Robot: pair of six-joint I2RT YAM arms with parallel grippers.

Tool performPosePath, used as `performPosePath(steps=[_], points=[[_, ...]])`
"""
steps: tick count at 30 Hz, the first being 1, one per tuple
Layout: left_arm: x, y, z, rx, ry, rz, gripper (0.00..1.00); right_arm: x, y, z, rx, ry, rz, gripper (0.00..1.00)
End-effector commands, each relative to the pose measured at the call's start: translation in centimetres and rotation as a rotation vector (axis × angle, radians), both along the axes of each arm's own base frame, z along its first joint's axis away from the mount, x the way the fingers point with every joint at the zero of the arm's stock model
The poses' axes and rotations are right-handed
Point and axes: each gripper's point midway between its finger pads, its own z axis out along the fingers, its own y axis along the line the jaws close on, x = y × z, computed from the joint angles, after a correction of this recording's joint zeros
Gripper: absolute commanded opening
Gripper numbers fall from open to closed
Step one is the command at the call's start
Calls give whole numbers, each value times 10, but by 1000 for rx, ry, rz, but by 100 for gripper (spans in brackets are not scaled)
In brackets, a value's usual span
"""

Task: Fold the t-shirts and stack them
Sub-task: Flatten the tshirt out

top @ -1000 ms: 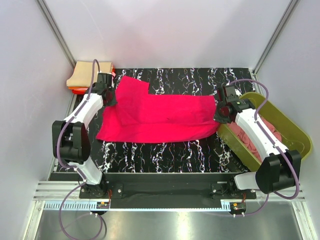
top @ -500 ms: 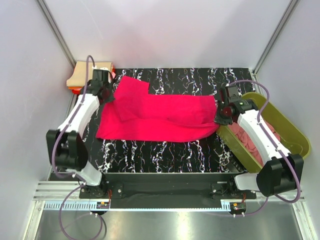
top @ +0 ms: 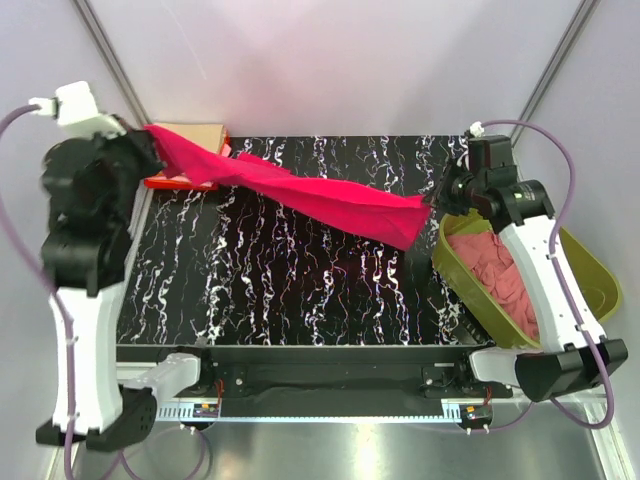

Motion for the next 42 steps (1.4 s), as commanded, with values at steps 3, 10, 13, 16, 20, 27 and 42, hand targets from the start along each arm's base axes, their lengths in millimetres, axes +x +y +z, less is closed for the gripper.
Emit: performPosePath(steps=[3,10,13,16,20,27,42], points=[[-93,16,85,-66,-273,39,0,-47,33,113,185,-271,231,0],[-202,32,131,-197,-532,62,0,-106,31,187,298,-443,261,0],[-204,42,129,-181,-531,111,0,-98,34,194,297,-450,272,0],[-170,40,122,-105,-464,124,0,-65,39,196,272,-439,267,0],[-93,42,104,82,-319,179,0,4,62,194,298,-395,303,0],[-5,65,104,245,-251,370,0,107,84,196,271,-413,300,0],[39,62,205,205,-527,284,0,174,47,272,187,-821,143,0]])
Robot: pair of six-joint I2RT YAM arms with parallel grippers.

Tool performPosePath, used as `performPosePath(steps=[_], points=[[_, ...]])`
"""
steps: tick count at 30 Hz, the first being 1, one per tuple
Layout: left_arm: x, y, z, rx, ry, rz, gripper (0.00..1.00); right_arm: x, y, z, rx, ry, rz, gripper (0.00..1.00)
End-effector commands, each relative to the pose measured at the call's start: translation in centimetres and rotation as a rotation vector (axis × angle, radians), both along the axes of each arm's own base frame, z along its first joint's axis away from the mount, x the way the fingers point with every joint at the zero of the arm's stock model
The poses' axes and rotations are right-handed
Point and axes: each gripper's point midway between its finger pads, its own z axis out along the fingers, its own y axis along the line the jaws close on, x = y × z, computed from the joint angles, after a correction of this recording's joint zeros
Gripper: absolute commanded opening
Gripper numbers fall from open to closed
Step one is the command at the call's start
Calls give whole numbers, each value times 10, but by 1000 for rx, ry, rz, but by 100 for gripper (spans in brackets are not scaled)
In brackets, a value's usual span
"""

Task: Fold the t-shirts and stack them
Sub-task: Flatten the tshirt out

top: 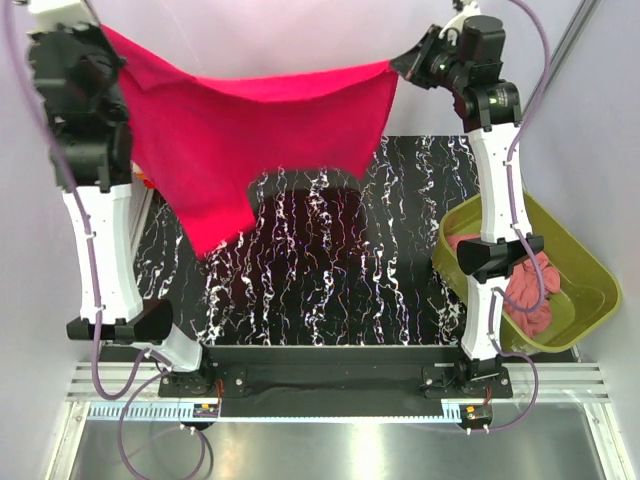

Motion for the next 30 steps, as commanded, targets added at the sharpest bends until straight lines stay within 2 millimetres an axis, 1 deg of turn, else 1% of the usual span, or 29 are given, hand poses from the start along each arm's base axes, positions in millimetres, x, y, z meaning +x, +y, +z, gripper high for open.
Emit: performPosePath(steps=[1,2,3,4,5,6,7,8,9,10,11,12,13,14,15,16,17,18,19,20,21,22,24,25,27,28,29,30], points=[[-53,-16,82,15,-277,-123,0,-30,-31,90,18,-259,-79,0],[-56,-23,80,31,-260,-163,0,-25,-31,75,-3,-220,-72,0],[-58,-28,77,42,-247,-187,0,-25,-28,66,-10,-196,-60,0],[-47,-32,57,48,-186,-209,0,-35,-29,68,-15,-190,-51,0],[-71,-36,61,45,-208,-236,0,-27,-25,33,-34,-99,-31,0],[-74,-38,48,30,-183,-246,0,-29,-23,18,-44,-58,-18,0],[-82,-36,20,17,-124,-237,0,-32,-23,-13,-59,26,-9,0],[-86,-29,-1,-40,-90,-201,0,-36,-20,-29,-60,72,1,0],[-91,-23,-21,-61,-58,-167,0,-39,-20,-47,-63,119,9,0],[-97,-18,-64,-96,23,-134,0,-47,-18,-81,-71,203,28,0],[-103,-11,-87,-113,63,-94,0,-53,-17,-97,-75,244,37,0],[-96,-9,-139,-119,178,-73,0,-58,-17,-112,-77,280,45,0],[-114,-7,-155,-148,185,-56,0,-70,-17,-141,-83,347,58,0],[-121,-3,-174,-173,201,-32,0,-77,-15,-155,-101,371,71,0],[-116,-6,-225,-194,295,-34,0,-84,-15,-168,-112,397,75,0],[-126,-11,-235,-252,269,-58,0,-96,-16,-193,-129,452,75,0],[-126,-22,-257,-284,310,-111,0,-101,-18,-205,-148,474,69,0],[-125,-28,-293,-319,382,-131,0,-107,-18,-218,-162,501,71,0],[-131,-36,-306,-380,392,-157,0,-117,-21,-238,-189,540,66,0],[-132,-42,-319,-405,414,-181,0,-121,-22,-247,-207,555,68,0],[-135,-42,-344,-434,457,-165,0,-125,-22,-255,-225,568,67,0],[-141,-41,-354,-482,460,-144,0,-131,-29,-271,-252,603,48,0],[-147,-33,-378,-526,488,-67,0,-138,-33,-283,-272,629,40,0],[-150,-31,-386,-567,495,-39,0,-144,-35,-295,-288,653,43,0],[-149,-29,-400,-583,521,-7,0,-147,-37,-306,-309,666,47,1],[-145,-28,-407,-585,548,8,0,-144,-42,-318,-339,681,29,1],[-143,-26,-412,-581,567,21,0,-143,-45,-324,-354,693,13,1],[-141,-26,-416,-579,584,30,0,-141,-47,-337,-368,726,7,1]])
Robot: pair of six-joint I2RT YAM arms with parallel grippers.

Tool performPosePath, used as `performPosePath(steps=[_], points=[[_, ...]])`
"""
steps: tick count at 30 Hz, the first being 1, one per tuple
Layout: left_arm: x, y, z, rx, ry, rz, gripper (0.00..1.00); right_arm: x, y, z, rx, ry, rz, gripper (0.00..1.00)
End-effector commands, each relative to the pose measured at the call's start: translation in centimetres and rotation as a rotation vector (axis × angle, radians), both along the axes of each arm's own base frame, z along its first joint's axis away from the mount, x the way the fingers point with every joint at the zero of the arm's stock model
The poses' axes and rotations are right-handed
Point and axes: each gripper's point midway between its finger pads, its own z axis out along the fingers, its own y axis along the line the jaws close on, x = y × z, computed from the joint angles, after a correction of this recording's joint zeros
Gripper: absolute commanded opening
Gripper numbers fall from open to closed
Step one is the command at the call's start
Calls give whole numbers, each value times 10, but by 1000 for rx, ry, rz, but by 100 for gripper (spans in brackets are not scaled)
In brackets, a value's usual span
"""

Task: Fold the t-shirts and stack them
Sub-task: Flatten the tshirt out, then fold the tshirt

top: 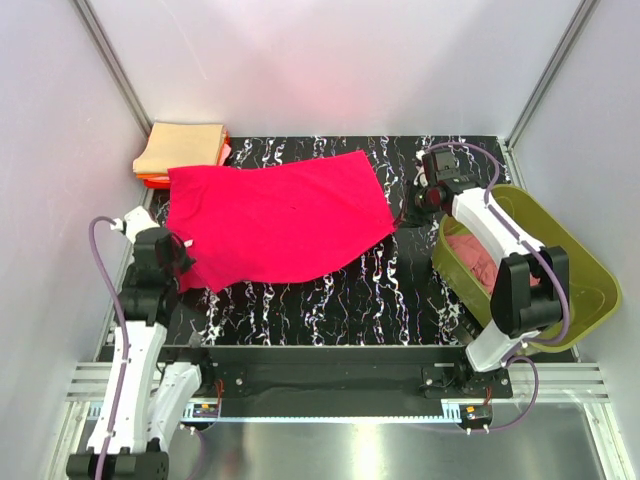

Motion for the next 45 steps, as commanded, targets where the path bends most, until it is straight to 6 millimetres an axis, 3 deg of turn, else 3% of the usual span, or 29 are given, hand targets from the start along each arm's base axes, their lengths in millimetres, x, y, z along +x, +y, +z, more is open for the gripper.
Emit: performPosePath(steps=[1,6,15,23,27,31,38,45], points=[[16,8,-5,-18,4,81,0,15,-11,-10,-87,-41,-13,1],[28,11,-19,11,46,81,0,18,-16,-31,-137,26,-20,0],[58,22,-35,82,135,101,0,42,-19,-36,-197,59,-23,0],[85,33,-34,164,186,103,0,57,-14,-52,-207,87,3,0],[98,28,-41,157,203,70,0,68,-13,-52,-214,73,6,0],[103,47,-49,161,223,129,0,77,-17,-54,-251,67,2,0],[121,60,-54,171,246,147,0,85,-12,-63,-241,74,32,0],[134,73,-61,170,268,167,0,98,-9,-56,-262,25,86,1]])
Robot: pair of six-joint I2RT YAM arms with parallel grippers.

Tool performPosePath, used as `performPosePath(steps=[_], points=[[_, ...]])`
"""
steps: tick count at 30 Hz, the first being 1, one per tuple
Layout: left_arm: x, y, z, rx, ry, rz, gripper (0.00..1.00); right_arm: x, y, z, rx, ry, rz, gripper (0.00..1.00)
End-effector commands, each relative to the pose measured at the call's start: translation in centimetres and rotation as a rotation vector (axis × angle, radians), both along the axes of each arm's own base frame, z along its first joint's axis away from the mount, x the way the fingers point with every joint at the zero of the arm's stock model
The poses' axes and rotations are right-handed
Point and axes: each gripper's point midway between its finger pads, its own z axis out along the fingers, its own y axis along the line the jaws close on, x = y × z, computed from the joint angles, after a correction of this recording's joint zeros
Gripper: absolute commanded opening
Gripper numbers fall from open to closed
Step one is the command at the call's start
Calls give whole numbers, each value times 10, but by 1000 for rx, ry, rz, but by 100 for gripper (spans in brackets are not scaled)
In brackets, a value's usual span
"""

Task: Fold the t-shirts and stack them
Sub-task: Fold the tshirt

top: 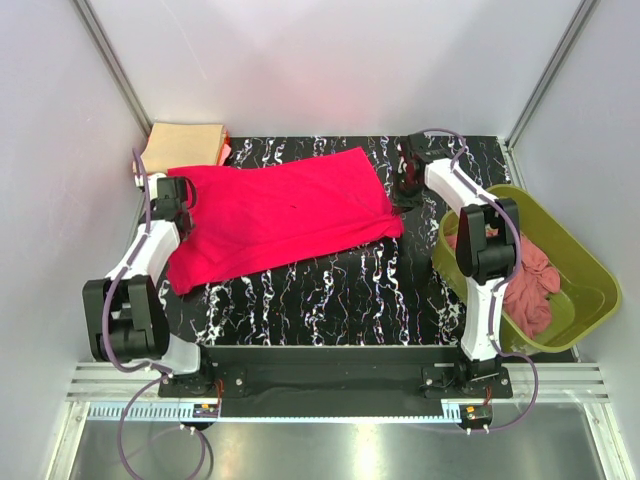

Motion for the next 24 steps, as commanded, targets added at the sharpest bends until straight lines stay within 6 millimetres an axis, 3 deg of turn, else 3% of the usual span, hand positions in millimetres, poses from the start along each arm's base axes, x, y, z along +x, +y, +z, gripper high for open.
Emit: performPosePath(steps=[1,10,17,24], points=[[24,13,23,36,-89,20,0,14,4,17,-25,-69,59,1],[36,25,26,66,-71,30,0,26,10,16,-39,-91,96,1],[38,29,17,66,-44,36,0,38,19,14,-51,-113,142,2],[38,35,15,78,-30,55,0,47,12,10,-113,-137,167,1]])
